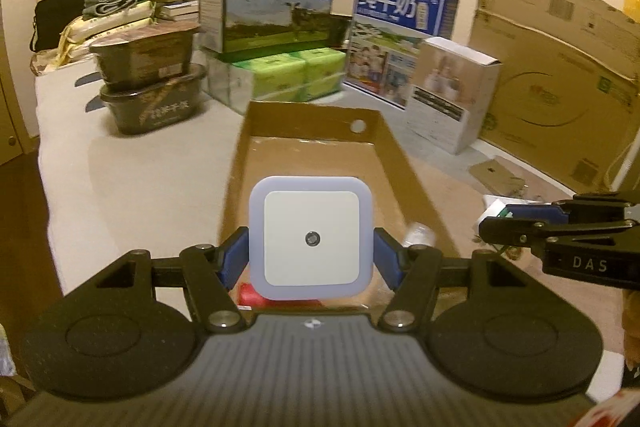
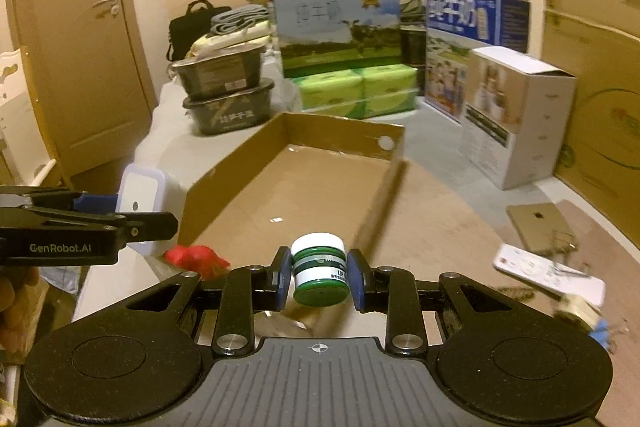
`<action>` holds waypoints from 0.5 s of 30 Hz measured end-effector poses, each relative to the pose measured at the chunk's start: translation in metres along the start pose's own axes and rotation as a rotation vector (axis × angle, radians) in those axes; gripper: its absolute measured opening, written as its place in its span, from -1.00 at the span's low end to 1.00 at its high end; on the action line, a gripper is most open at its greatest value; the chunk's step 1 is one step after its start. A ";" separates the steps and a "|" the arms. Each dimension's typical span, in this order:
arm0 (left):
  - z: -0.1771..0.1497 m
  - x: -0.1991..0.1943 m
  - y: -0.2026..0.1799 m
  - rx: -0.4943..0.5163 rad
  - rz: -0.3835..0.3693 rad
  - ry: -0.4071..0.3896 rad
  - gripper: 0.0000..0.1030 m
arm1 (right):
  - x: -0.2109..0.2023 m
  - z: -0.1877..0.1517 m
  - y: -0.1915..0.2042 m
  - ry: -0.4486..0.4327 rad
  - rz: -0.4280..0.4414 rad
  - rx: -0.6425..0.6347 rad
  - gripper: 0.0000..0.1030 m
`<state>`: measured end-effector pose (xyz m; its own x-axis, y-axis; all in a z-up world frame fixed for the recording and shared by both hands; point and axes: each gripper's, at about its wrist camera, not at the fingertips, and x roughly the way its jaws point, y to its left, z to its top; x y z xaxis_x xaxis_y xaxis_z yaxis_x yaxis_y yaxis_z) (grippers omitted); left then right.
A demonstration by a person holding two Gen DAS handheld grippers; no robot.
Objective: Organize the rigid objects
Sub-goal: 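Carry the night light with the left gripper while the right carries the jar to the tray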
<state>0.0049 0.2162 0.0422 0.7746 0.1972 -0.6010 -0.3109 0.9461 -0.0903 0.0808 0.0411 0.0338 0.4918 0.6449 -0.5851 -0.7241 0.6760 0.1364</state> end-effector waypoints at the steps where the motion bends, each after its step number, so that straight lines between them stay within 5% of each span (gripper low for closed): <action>1: 0.002 0.003 0.004 -0.001 0.000 0.002 0.21 | 0.005 0.003 0.002 0.001 0.005 -0.002 -0.41; 15: 0.016 0.054 0.017 0.032 -0.017 0.047 0.21 | 0.072 0.028 -0.008 0.038 0.055 0.055 -0.41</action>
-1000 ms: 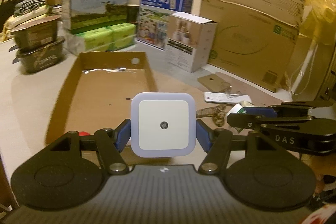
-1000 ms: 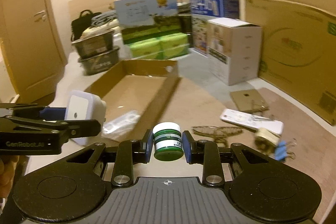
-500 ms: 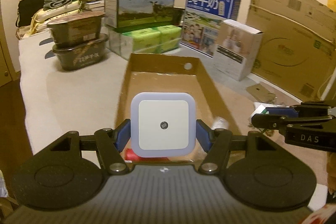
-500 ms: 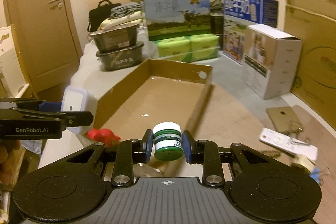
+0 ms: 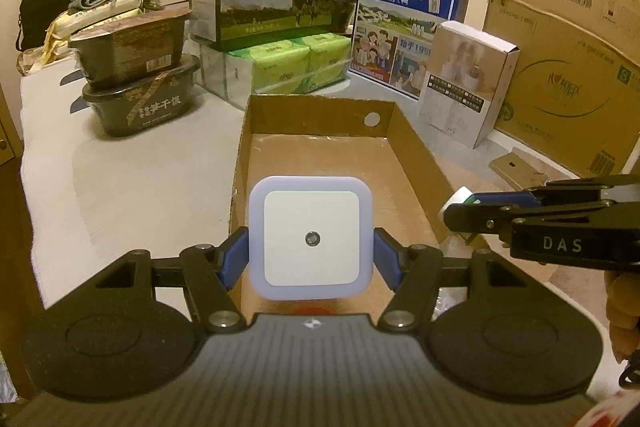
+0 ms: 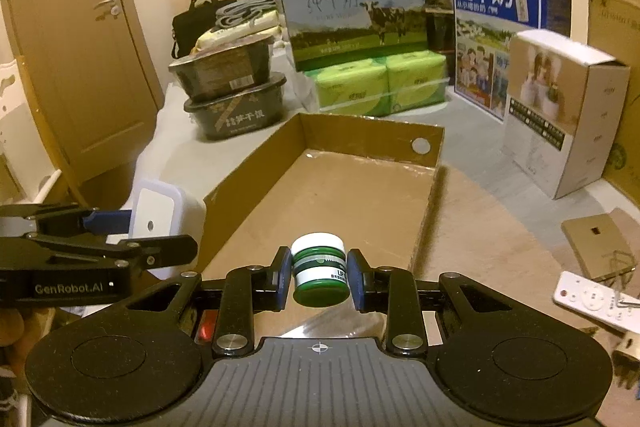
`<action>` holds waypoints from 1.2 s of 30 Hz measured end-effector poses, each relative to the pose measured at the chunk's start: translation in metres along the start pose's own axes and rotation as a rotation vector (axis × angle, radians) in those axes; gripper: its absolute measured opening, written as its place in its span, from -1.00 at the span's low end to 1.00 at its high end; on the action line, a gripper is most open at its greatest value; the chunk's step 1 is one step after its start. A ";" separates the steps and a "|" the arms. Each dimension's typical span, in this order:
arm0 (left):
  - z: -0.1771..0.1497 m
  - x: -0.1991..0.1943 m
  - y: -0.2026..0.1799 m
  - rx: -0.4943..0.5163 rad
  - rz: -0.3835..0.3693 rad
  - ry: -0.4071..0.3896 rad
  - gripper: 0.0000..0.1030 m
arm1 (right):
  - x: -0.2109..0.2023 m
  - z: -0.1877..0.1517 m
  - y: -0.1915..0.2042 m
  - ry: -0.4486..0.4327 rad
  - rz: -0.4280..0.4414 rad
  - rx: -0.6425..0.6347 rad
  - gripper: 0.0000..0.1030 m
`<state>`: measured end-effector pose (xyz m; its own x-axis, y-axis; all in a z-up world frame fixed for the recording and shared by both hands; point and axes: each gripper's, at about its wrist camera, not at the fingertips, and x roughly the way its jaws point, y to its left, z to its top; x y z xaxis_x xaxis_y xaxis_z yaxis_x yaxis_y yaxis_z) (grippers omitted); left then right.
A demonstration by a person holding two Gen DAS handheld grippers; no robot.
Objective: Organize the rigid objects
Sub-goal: 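Carry the night light with the left gripper while the right carries the jar to the tray, then open the left gripper over the tray while the right gripper releases the jar inside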
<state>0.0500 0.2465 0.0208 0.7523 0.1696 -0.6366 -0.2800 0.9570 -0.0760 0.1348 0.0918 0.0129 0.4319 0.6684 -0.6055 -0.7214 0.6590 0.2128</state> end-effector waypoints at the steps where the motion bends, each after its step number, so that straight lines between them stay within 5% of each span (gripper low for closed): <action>1: 0.000 0.004 0.000 0.001 -0.002 0.004 0.21 | 0.004 0.000 -0.002 0.003 0.003 0.006 -0.41; 11: 0.004 0.030 -0.008 0.070 0.013 0.001 0.30 | 0.024 0.001 -0.011 0.011 0.022 0.041 -0.41; 28: -0.010 0.016 0.012 -0.021 0.038 -0.005 0.31 | 0.026 0.002 -0.009 -0.007 0.075 0.059 -0.41; 32: -0.012 0.011 0.013 -0.035 0.045 -0.011 0.31 | 0.018 0.003 -0.009 -0.042 0.055 0.060 -0.05; 36: -0.015 0.002 0.009 -0.047 0.046 -0.016 0.31 | -0.001 -0.001 -0.014 -0.064 0.033 0.078 -0.02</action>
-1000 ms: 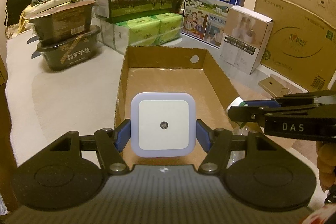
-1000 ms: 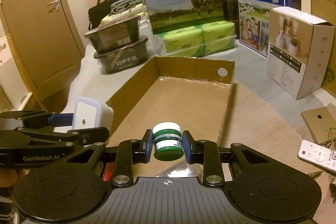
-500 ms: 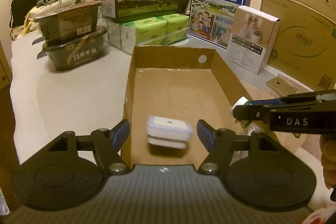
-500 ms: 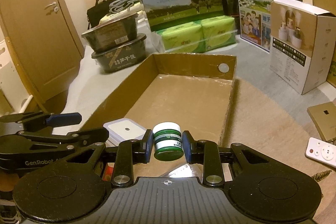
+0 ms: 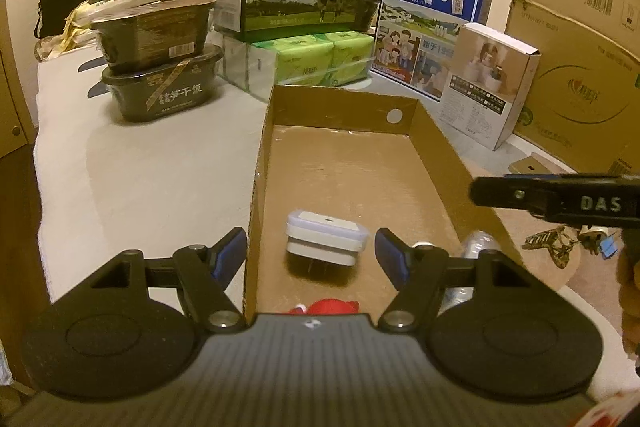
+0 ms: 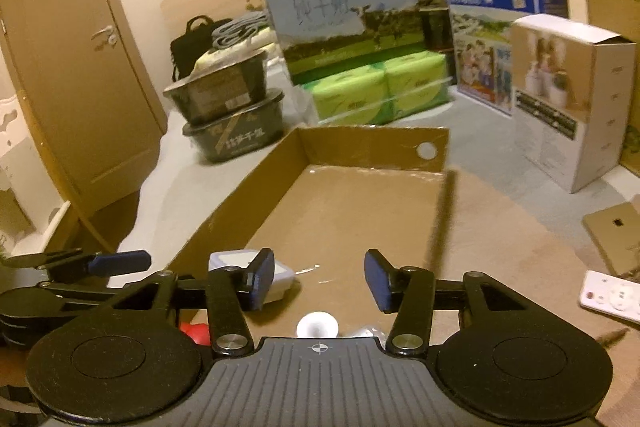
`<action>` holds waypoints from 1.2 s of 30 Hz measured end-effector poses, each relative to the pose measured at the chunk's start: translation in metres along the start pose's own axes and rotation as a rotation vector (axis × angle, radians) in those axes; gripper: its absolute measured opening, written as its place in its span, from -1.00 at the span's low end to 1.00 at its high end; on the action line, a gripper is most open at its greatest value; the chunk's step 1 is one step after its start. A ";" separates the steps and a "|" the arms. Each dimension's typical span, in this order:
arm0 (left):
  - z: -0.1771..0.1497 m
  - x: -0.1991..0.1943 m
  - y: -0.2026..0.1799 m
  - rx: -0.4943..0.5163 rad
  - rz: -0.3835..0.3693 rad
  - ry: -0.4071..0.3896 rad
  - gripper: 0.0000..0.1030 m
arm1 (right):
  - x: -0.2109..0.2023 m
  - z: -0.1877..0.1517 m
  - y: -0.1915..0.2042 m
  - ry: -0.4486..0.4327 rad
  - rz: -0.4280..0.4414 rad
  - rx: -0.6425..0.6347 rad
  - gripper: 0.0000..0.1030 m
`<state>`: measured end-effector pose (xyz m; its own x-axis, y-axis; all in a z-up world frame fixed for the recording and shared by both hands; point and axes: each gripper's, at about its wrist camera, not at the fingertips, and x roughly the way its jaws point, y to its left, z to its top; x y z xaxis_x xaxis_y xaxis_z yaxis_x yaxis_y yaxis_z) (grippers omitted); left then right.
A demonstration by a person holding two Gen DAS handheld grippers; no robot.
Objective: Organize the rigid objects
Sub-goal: 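Open the left gripper over the tray while the right gripper releases the jar inside, then move both grippers back toward the remaining items on the carpet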
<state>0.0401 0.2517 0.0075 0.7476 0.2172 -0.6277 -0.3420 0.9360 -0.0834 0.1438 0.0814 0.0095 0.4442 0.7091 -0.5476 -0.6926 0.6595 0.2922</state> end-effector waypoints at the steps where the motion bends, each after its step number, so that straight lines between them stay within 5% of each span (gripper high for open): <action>1: -0.001 -0.003 -0.002 0.000 0.000 0.000 0.31 | -0.006 -0.002 -0.001 -0.006 -0.005 0.008 -0.01; 27: -0.032 -0.078 -0.088 0.031 -0.105 0.013 0.34 | -0.152 -0.063 -0.017 -0.067 -0.200 0.079 0.06; 36: -0.036 -0.080 -0.113 0.048 -0.156 0.013 0.55 | -0.180 -0.080 -0.042 -0.073 -0.281 0.137 0.19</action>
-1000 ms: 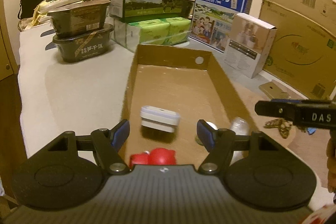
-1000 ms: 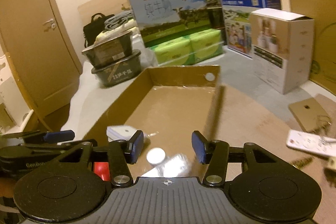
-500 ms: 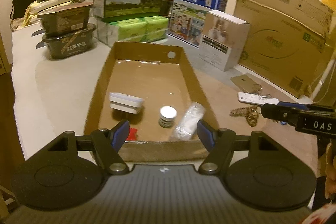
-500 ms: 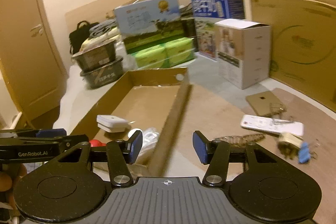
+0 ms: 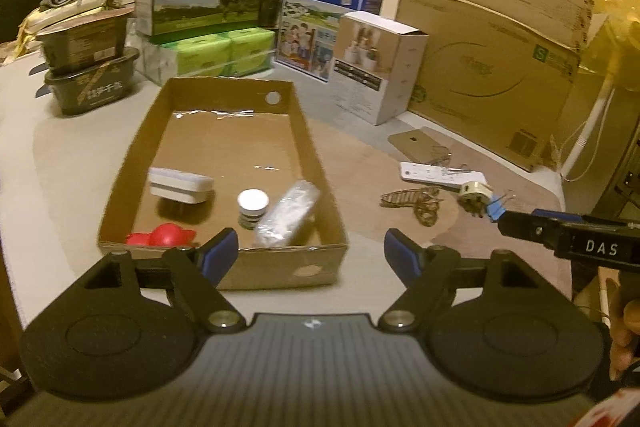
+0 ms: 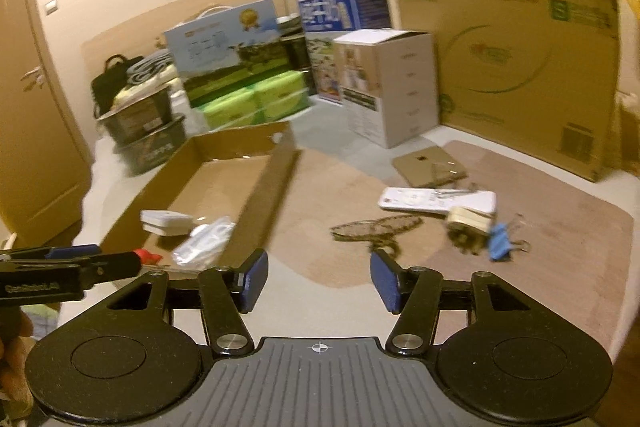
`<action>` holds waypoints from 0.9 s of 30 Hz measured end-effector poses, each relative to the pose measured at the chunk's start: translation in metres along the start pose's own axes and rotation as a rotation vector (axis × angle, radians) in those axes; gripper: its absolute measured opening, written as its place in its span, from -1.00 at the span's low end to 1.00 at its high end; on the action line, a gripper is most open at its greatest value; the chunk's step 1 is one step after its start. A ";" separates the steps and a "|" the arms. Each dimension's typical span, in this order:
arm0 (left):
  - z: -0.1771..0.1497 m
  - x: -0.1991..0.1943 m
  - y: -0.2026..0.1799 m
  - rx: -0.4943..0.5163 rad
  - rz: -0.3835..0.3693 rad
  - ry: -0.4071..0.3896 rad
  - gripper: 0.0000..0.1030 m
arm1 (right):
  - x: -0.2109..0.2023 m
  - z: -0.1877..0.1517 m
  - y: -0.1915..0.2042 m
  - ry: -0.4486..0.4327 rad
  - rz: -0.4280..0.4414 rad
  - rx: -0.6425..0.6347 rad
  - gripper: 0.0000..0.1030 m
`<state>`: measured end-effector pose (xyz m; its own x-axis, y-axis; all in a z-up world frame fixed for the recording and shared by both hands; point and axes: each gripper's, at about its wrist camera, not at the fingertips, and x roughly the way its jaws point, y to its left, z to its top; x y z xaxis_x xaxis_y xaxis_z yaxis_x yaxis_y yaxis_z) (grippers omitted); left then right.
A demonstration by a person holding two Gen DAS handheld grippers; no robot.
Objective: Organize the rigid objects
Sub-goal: 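Move both grippers back toward the remaining items on the carpet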
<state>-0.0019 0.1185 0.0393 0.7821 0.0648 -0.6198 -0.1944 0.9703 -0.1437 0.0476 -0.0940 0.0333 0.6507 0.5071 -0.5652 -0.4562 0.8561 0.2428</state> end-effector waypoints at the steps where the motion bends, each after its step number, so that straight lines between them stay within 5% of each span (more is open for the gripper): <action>1: 0.000 0.001 -0.003 0.003 -0.006 -0.001 0.57 | -0.001 -0.001 -0.005 0.001 -0.008 0.009 0.26; 27: 0.019 0.062 -0.084 0.149 -0.134 0.032 0.63 | -0.013 -0.010 -0.094 -0.022 -0.172 0.112 0.43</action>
<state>0.0738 0.0454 0.0277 0.7753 -0.0722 -0.6275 0.0018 0.9937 -0.1121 0.0760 -0.1825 0.0097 0.7269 0.3537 -0.5887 -0.2676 0.9353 0.2315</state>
